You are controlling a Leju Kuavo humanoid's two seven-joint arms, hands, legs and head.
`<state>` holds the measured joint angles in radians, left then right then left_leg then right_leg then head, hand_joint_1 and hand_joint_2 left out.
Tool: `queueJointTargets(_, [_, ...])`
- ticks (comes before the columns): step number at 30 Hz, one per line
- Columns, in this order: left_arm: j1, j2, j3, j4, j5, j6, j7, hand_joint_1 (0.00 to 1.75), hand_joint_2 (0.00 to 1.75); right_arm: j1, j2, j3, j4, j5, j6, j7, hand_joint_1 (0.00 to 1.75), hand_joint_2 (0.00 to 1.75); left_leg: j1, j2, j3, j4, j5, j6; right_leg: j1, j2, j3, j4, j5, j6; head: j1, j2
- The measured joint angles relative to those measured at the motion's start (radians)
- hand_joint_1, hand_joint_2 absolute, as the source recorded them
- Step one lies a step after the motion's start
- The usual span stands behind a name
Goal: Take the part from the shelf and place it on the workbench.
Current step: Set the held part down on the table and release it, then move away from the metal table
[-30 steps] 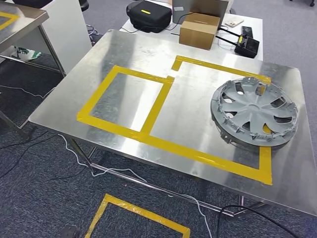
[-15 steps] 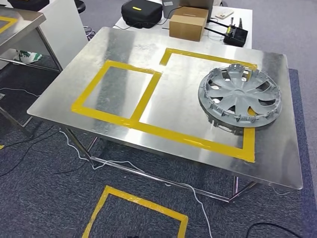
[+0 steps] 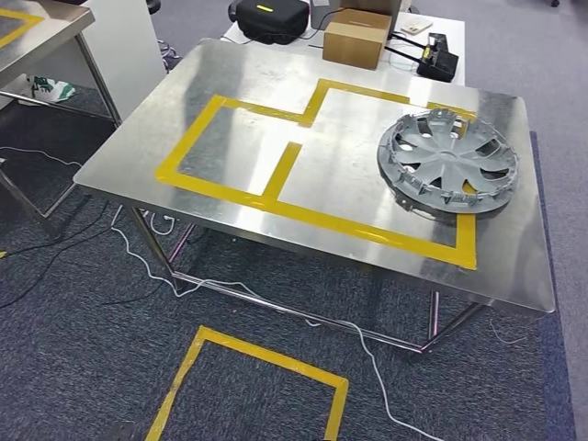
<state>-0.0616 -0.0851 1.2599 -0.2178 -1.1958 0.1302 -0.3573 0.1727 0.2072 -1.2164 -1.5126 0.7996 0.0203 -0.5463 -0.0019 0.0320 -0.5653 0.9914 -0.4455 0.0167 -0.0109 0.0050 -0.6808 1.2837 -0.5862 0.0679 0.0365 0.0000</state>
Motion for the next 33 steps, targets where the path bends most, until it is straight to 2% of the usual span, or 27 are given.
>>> queueJointTargets(1, [0.002,-0.002,0.003,0.000,0.001,-0.002,0.002,0.00,0.00,-0.016,-0.023,-0.052,0.109,0.086,-0.033,0.034,0.00,0.00,-0.001,0.004,-0.007,0.001,0.007,0.000,0.002,-0.004,0.050,-0.052,0.018,-0.003,0.001,0.000])
queueJointTargets(3, [0.003,-0.004,0.010,0.000,0.002,-0.003,0.006,0.00,0.00,-0.056,-0.066,-0.129,0.298,0.201,-0.103,0.113,0.00,0.00,-0.004,0.019,-0.013,0.001,0.019,-0.006,0.009,-0.037,0.163,-0.208,0.055,-0.011,0.002,0.000])
queueJointTargets(4, [0.002,-0.005,0.012,0.000,0.002,-0.003,0.007,0.00,0.00,-0.075,-0.084,-0.157,0.381,0.242,-0.132,0.148,0.00,0.00,-0.005,0.027,-0.014,0.001,0.024,-0.011,0.013,-0.049,0.194,-0.263,0.066,-0.016,0.002,0.000])
queueJointTargets(5, [0.000,-0.005,0.015,0.000,0.002,-0.004,0.009,0.00,0.00,-0.091,-0.097,-0.179,0.456,0.276,-0.156,0.181,0.00,0.00,-0.005,0.036,-0.015,0.001,0.030,-0.017,0.016,-0.056,0.206,-0.291,0.071,-0.022,0.002,0.000])
queueJointTargets(7, [-0.002,-0.005,0.019,0.000,0.002,-0.004,0.012,0.00,0.00,-0.108,-0.115,-0.214,0.582,0.339,-0.189,0.254,0.00,0.00,-0.004,0.051,-0.016,-0.005,0.043,-0.029,0.020,-0.037,0.194,-0.294,0.088,-0.035,0.003,0.000])
queueJointTargets(8, [-0.002,-0.005,0.021,0.000,0.002,-0.004,0.014,0.00,0.00,-0.114,-0.121,-0.230,0.640,0.373,-0.200,0.301,0.00,0.00,-0.002,0.051,-0.019,-0.005,0.044,-0.036,0.019,-0.029,0.185,-0.295,0.099,-0.041,0.003,0.000])
queueJointTargets(9, [-0.002,-0.006,0.022,0.000,0.002,-0.004,0.016,0.00,0.00,-0.120,-0.126,-0.243,0.690,0.402,-0.207,0.343,0.00,0.00,-0.001,0.040,-0.027,0.005,0.029,-0.042,0.018,-0.022,0.176,-0.297,0.112,-0.047,0.004,0.000])
queueJointTargets(10, [0.000,-0.006,0.023,0.000,0.002,-0.005,0.017,0.00,0.00,-0.127,-0.129,-0.252,0.737,0.424,-0.211,0.378,0.00,0.00,-0.001,0.023,-0.041,0.036,-0.002,-0.048,0.015,-0.014,0.163,-0.299,0.126,-0.053,0.004,0.000])
queueJointTargets(11, [0.001,-0.006,0.024,0.000,0.002,-0.005,0.017,0.00,0.00,-0.134,-0.131,-0.257,0.778,0.439,-0.213,0.400,0.00,0.00,0.000,0.003,-0.062,0.089,-0.051,-0.053,0.013,-0.005,0.147,-0.299,0.139,-0.057,0.003,0.000])
queueJointTargets(13, [0.003,-0.006,0.027,0.000,0.002,-0.006,0.018,0.00,0.00,-0.147,-0.134,-0.264,0.844,0.455,-0.215,0.425,0.00,0.00,0.001,-0.019,-0.101,0.221,-0.142,-0.055,0.013,0.016,0.113,-0.298,0.166,-0.060,0.000,0.000])
queueJointTargets(14, [0.003,-0.005,0.029,0.000,0.002,-0.006,0.018,0.00,0.00,-0.152,-0.134,-0.267,0.873,0.464,-0.217,0.439,0.00,0.00,0.001,-0.021,-0.104,0.261,-0.164,-0.055,0.013,0.027,0.096,-0.297,0.179,-0.059,-0.001,0.000])
queueJointTargets(15, [0.003,-0.004,0.031,0.000,0.002,-0.007,0.019,0.00,0.00,-0.155,-0.135,-0.271,0.901,0.475,-0.218,0.459,0.00,0.00,0.001,-0.022,-0.088,0.262,-0.165,-0.053,0.013,0.037,0.081,-0.297,0.191,-0.058,-0.002,0.000])
queueJointTargets(16, [0.002,-0.004,0.032,0.000,0.002,-0.007,0.020,0.00,0.00,-0.158,-0.135,-0.274,0.928,0.487,-0.219,0.479,0.00,0.00,0.001,-0.024,-0.051,0.222,-0.150,-0.051,0.012,0.047,0.067,-0.297,0.203,-0.057,-0.002,0.000])
queueJointTargets(17, [0.002,-0.003,0.033,0.000,0.002,-0.008,0.021,0.00,0.00,-0.161,-0.134,-0.277,0.956,0.497,-0.219,0.498,0.00,0.00,0.002,-0.034,0.002,0.151,-0.127,-0.049,0.012,0.058,0.055,-0.296,0.215,-0.054,-0.002,0.000])
queueJointTargets(19, [-0.002,-0.004,0.035,0.000,0.002,-0.008,0.022,0.00,0.00,-0.170,-0.132,-0.281,1.009,0.510,-0.217,0.526,0.00,0.00,0.002,-0.073,0.098,0.003,-0.093,-0.042,0.012,0.077,0.035,-0.295,0.238,-0.046,-0.002,0.000])
queueJointTargets(20, [-0.004,-0.004,0.036,0.000,0.002,-0.007,0.023,0.00,0.00,-0.173,-0.130,-0.282,1.033,0.516,-0.214,0.537,0.00,0.00,0.001,-0.087,0.121,-0.036,-0.084,-0.036,0.012,0.085,0.028,-0.296,0.249,-0.041,0.000,0.000])
queueJointTargets(21, [-0.006,-0.004,0.037,0.000,0.001,-0.007,0.023,0.00,0.00,-0.176,-0.127,-0.282,1.056,0.523,-0.210,0.545,0.00,0.00,-0.002,-0.092,0.127,-0.050,-0.079,-0.030,0.012,0.091,0.025,-0.300,0.261,-0.035,0.001,0.000])
queueJointTargets(23, [-0.005,-0.006,0.038,0.000,0.000,-0.007,0.024,0.00,0.00,-0.176,-0.121,-0.282,1.095,0.538,-0.200,0.559,0.00,0.00,-0.005,-0.072,0.117,-0.047,-0.059,-0.015,0.008,0.101,0.021,-0.310,0.279,-0.025,0.002,0.000])
queueJointTargets(24, [-0.005,-0.006,0.038,0.000,-0.001,-0.007,0.025,0.00,0.00,-0.175,-0.117,-0.283,1.111,0.543,-0.196,0.563,0.00,0.00,-0.004,-0.061,0.109,-0.047,-0.048,-0.008,0.008,0.093,0.014,-0.305,0.270,-0.021,0.004,0.000])
queueJointTargets(25, [-0.005,-0.006,0.039,0.000,-0.002,-0.007,0.025,0.00,0.00,-0.175,-0.113,-0.283,1.127,0.546,-0.190,0.566,0.00,0.00,-0.002,-0.050,0.098,-0.048,-0.036,-0.001,0.008,0.075,0.002,-0.280,0.239,-0.017,0.008,0.000])
queueJointTargets(26, [-0.004,-0.006,0.039,0.000,-0.002,-0.006,0.026,0.00,0.00,-0.177,-0.111,-0.283,1.140,0.549,-0.183,0.568,0.00,0.00,-0.001,-0.038,0.085,-0.049,-0.025,0.004,0.008,0.051,-0.015,-0.232,0.188,-0.014,0.012,0.000])
queueJointTargets(28, [0.000,-0.004,0.039,0.000,-0.004,-0.006,0.026,0.00,0.00,-0.187,-0.106,-0.283,1.166,0.553,-0.168,0.569,0.00,0.00,-0.002,-0.013,0.056,-0.048,-0.003,0.005,0.007,0.013,-0.050,-0.086,0.077,-0.005,0.019,0.000])
queueJointTargets(29, [0.001,-0.005,0.039,0.000,-0.005,-0.006,0.026,0.00,0.00,-0.191,-0.105,-0.283,1.177,0.554,-0.163,0.569,0.00,0.00,-0.002,0.000,0.042,-0.047,0.008,0.004,0.005,0.007,-0.055,-0.026,0.051,-0.002,0.020,0.000])
queueJointTargets(30, [0.002,-0.005,0.039,0.000,-0.006,-0.006,0.026,0.00,0.00,-0.193,-0.104,-0.282,1.185,0.555,-0.160,0.569,0.00,0.00,-0.002,0.014,0.027,-0.046,0.019,0.002,0.003,0.003,-0.043,0.005,0.051,0.001,0.020,0.000])
queueJointTargets(31, [0.002,-0.005,0.039,0.000,-0.006,-0.006,0.026,0.00,0.00,-0.194,-0.103,-0.282,1.191,0.555,-0.158,0.569,0.00,0.00,-0.002,0.025,0.014,-0.045,0.028,-0.001,0.001,-0.001,-0.011,-0.005,0.071,0.003,0.020,0.000])
queueJointTargets(32, [0.001,-0.006,0.039,0.000,-0.007,-0.006,0.026,0.00,0.00,-0.195,-0.103,-0.282,1.196,0.556,-0.156,0.569,0.00,0.00,-0.001,0.036,0.003,-0.043,0.036,-0.005,0.000,-0.010,0.041,-0.054,0.096,0.005,0.020,0.000])
queueJointTargets(33, [0.001,-0.006,0.039,0.000,-0.008,-0.006,0.026,0.00,0.00,-0.197,-0.103,-0.282,1.200,0.556,-0.151,0.569,0.00,0.00,-0.001,0.046,-0.006,-0.039,0.043,-0.010,0.000,-0.028,0.104,-0.130,0.107,0.006,0.021,0.000])
